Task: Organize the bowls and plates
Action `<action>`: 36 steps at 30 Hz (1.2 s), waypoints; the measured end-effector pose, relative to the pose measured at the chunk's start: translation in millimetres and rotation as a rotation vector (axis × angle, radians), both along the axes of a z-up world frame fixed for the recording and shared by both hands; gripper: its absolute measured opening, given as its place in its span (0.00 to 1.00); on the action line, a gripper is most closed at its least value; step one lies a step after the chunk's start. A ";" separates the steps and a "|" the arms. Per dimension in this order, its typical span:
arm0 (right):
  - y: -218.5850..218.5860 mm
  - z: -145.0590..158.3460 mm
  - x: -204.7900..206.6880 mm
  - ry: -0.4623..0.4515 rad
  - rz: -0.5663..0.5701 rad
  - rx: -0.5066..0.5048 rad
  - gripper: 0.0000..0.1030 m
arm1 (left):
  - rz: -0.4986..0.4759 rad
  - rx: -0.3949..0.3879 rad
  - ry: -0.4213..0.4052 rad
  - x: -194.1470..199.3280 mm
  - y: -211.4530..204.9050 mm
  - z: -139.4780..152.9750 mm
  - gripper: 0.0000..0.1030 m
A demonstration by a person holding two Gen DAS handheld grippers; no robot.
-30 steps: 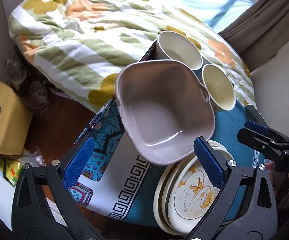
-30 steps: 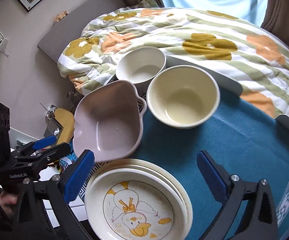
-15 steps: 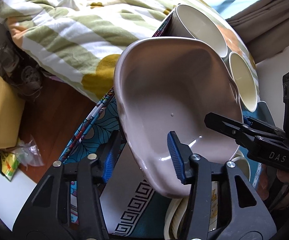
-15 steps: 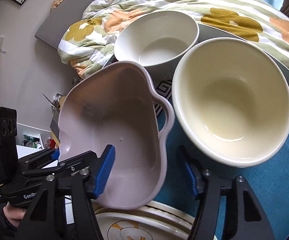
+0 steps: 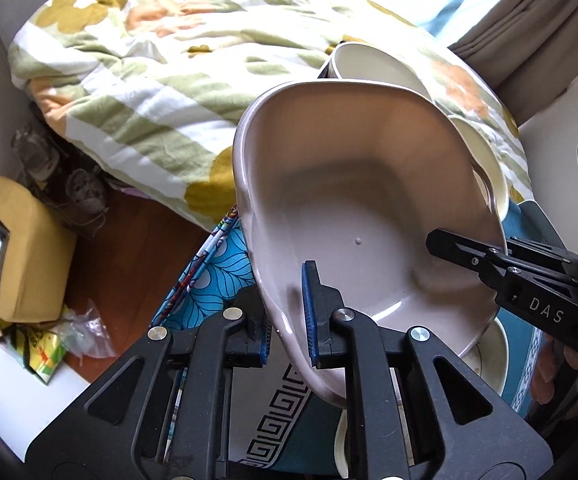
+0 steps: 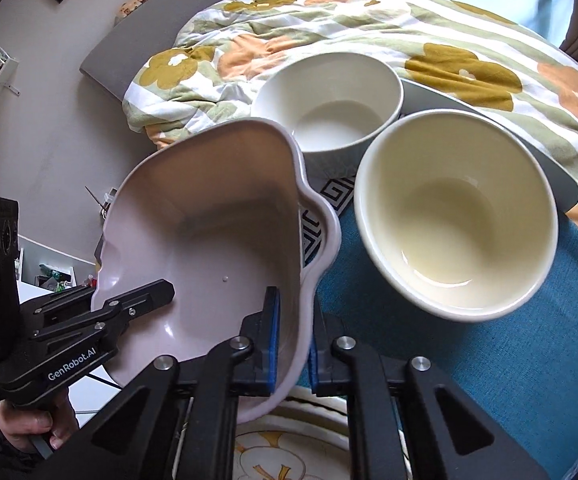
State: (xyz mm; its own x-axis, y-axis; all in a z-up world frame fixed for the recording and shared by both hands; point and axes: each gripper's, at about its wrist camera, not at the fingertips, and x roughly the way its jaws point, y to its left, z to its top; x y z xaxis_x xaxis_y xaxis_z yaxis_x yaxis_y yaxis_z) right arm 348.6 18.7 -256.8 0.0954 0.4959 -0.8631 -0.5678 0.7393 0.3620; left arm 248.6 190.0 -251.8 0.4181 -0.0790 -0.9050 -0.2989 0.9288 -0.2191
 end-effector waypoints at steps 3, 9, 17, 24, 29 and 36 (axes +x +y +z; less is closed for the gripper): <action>-14.6 20.6 -10.7 -0.017 -0.010 0.044 0.11 | -0.011 0.041 -0.048 -10.5 -12.6 29.2 0.11; -69.3 69.0 -47.2 -0.089 -0.056 0.091 0.11 | -0.078 0.098 -0.116 -33.3 -68.2 85.7 0.11; -186.4 108.1 -101.4 -0.135 -0.242 0.103 0.11 | -0.257 0.062 -0.160 -59.5 -178.8 112.1 0.11; -285.2 101.7 -146.1 -0.134 -0.413 0.055 0.11 | -0.432 0.003 -0.134 -76.3 -276.6 91.7 0.11; -338.8 75.9 -167.8 -0.103 -0.517 0.000 0.10 | -0.535 -0.036 -0.083 -78.6 -333.7 56.7 0.11; -383.4 31.2 -175.4 -0.065 -0.624 -0.036 0.10 | -0.617 -0.049 -0.006 -68.4 -385.4 2.1 0.11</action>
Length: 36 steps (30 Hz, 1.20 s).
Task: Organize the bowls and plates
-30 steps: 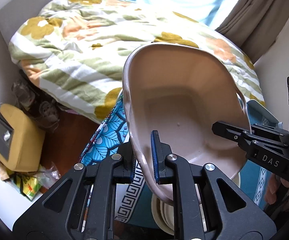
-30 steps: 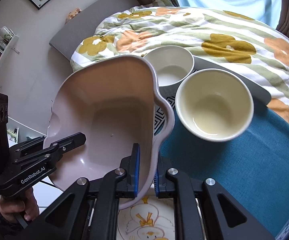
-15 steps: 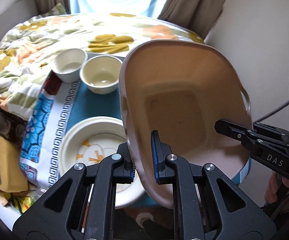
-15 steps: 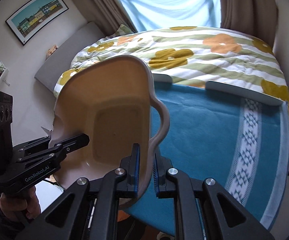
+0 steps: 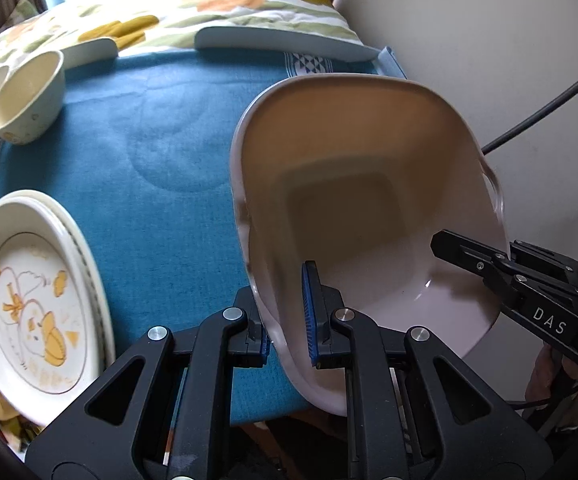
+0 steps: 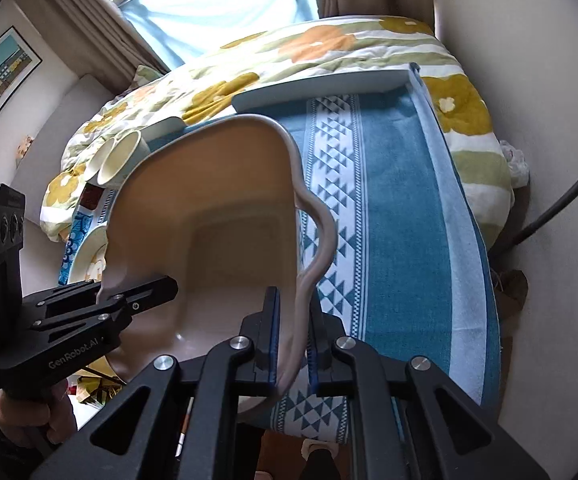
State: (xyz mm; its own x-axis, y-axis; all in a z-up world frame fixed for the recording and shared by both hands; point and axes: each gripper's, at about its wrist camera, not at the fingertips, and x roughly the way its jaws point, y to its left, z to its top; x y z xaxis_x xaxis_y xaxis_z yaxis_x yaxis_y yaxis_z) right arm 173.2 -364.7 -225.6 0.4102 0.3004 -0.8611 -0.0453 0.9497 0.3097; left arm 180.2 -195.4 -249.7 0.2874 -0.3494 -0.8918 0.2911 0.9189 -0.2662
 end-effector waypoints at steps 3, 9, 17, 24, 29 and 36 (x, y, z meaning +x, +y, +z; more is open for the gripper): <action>-10.3 -17.0 1.1 0.008 -0.020 0.002 0.10 | -0.014 0.007 0.014 2.8 -10.3 -16.0 0.11; -19.7 -39.3 -3.2 0.024 -0.055 0.016 0.10 | -0.027 0.027 0.028 9.6 -20.5 -33.1 0.11; -22.5 -54.0 -4.7 0.044 -0.091 0.032 0.10 | -0.038 0.042 0.030 15.3 -19.7 -41.5 0.11; -26.2 -57.8 -3.9 0.053 -0.116 0.051 0.10 | -0.054 0.070 0.016 17.8 -24.1 -40.9 0.12; -32.6 -58.7 -3.1 0.059 -0.142 0.090 0.34 | -0.034 0.108 -0.029 16.9 -25.9 -36.3 0.80; -46.1 -43.0 -9.9 0.011 -0.198 0.120 0.64 | -0.041 0.114 -0.061 9.8 -21.6 -18.4 0.80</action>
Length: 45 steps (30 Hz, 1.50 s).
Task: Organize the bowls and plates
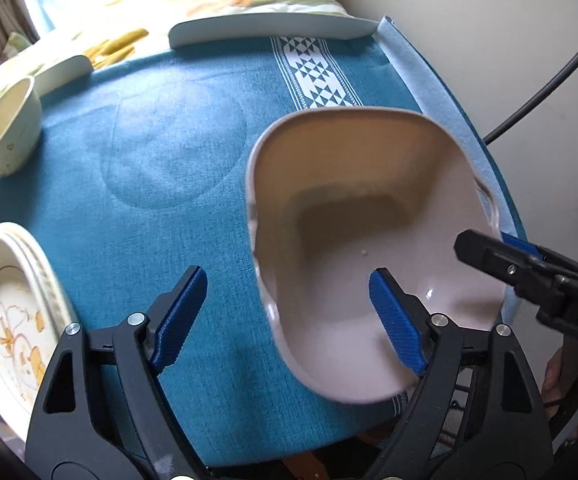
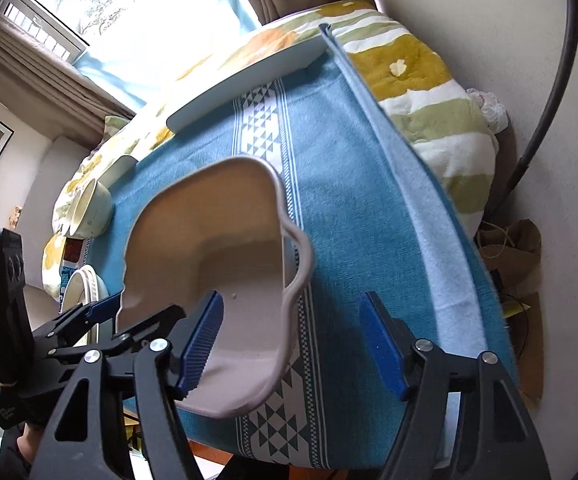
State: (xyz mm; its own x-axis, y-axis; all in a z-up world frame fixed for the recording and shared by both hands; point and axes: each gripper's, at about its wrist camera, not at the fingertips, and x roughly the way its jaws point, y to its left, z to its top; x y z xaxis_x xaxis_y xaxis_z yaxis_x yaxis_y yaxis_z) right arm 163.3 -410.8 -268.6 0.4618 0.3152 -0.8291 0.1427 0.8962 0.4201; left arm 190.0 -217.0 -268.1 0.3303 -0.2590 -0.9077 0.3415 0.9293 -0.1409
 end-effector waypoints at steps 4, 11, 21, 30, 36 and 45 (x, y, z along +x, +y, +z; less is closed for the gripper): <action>3.2 36.1 -10.2 -0.061 0.031 -0.035 0.64 | 0.041 -0.029 -0.049 -15.6 18.2 38.5 0.80; 38.0 106.4 -14.5 -0.236 0.201 0.010 0.74 | 0.165 -0.058 -0.212 -50.9 73.6 127.4 0.84; 133.3 176.7 37.9 -0.440 0.415 -0.002 0.99 | 0.391 -0.063 -0.292 -27.2 187.0 178.3 0.99; 240.5 176.0 114.6 -0.407 0.523 -0.087 0.99 | 0.462 -0.091 -0.239 44.6 279.3 160.9 0.99; 287.9 132.8 184.2 -0.239 0.485 -0.122 0.99 | 0.443 -0.145 -0.105 116.5 315.2 112.7 0.97; 328.9 51.7 244.7 0.007 0.468 -0.139 0.63 | 0.412 -0.185 0.120 189.9 325.7 21.8 0.43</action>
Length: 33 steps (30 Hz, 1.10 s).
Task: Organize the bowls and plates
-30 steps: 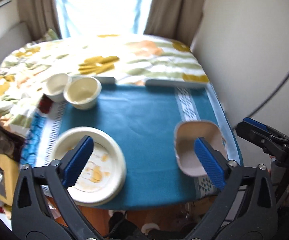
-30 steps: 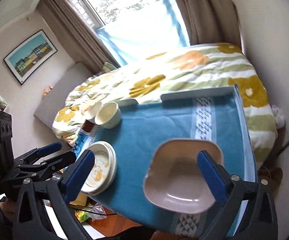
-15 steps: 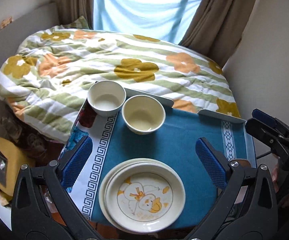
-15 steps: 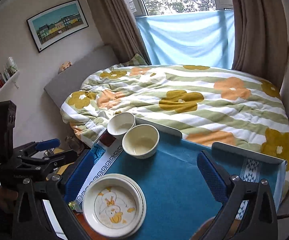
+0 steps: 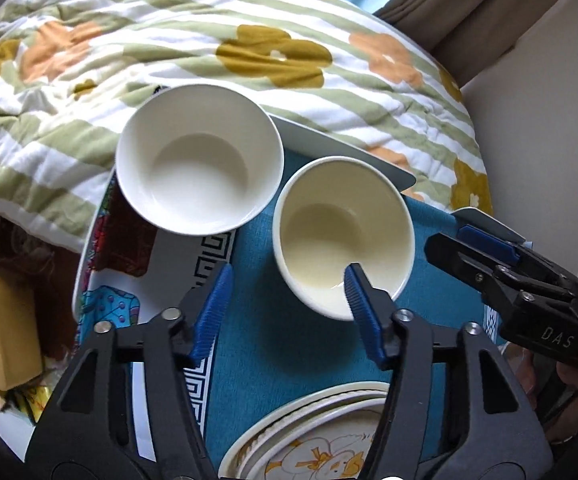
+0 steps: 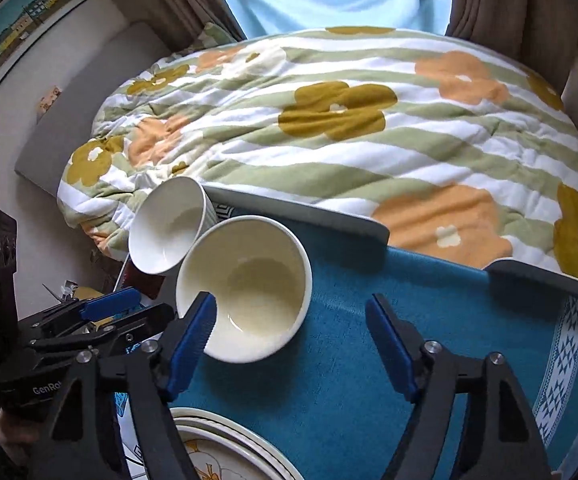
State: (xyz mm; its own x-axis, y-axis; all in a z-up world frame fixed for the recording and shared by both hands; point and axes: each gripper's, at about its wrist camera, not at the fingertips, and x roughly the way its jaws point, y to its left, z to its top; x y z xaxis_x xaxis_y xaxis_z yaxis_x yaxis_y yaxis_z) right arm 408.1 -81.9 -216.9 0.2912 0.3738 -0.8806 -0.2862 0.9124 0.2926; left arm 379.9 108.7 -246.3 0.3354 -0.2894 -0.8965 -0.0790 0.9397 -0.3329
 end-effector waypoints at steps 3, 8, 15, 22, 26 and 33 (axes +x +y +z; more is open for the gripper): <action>6.5 -21.5 7.6 0.066 -0.004 -0.004 0.53 | -0.006 -0.004 0.041 12.0 -2.8 -16.9 0.37; 10.3 -43.4 15.2 0.119 -0.011 -0.015 0.40 | -0.015 -0.014 0.065 22.4 -5.6 -29.9 0.29; 11.8 -54.4 21.1 0.154 -0.013 -0.008 0.13 | -0.031 0.037 0.064 29.4 -11.5 -37.3 0.13; 14.2 -54.1 21.2 0.156 -0.015 -0.010 0.12 | -0.031 0.055 0.062 28.7 -12.8 -36.0 0.13; 13.0 -51.5 19.8 0.153 -0.021 -0.003 0.12 | -0.039 0.070 0.048 25.5 -16.9 -30.0 0.13; -2.9 -26.6 9.7 0.102 -0.031 0.018 0.12 | -0.061 0.098 0.002 10.6 -34.6 1.0 0.13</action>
State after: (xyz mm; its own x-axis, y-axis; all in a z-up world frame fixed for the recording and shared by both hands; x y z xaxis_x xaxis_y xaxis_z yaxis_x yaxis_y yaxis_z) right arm 417.7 -84.8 -243.5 0.2120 0.3823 -0.8994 -0.2261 0.9145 0.3355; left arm 390.5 74.1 -245.3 0.3181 -0.2200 -0.9222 -0.0216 0.9708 -0.2391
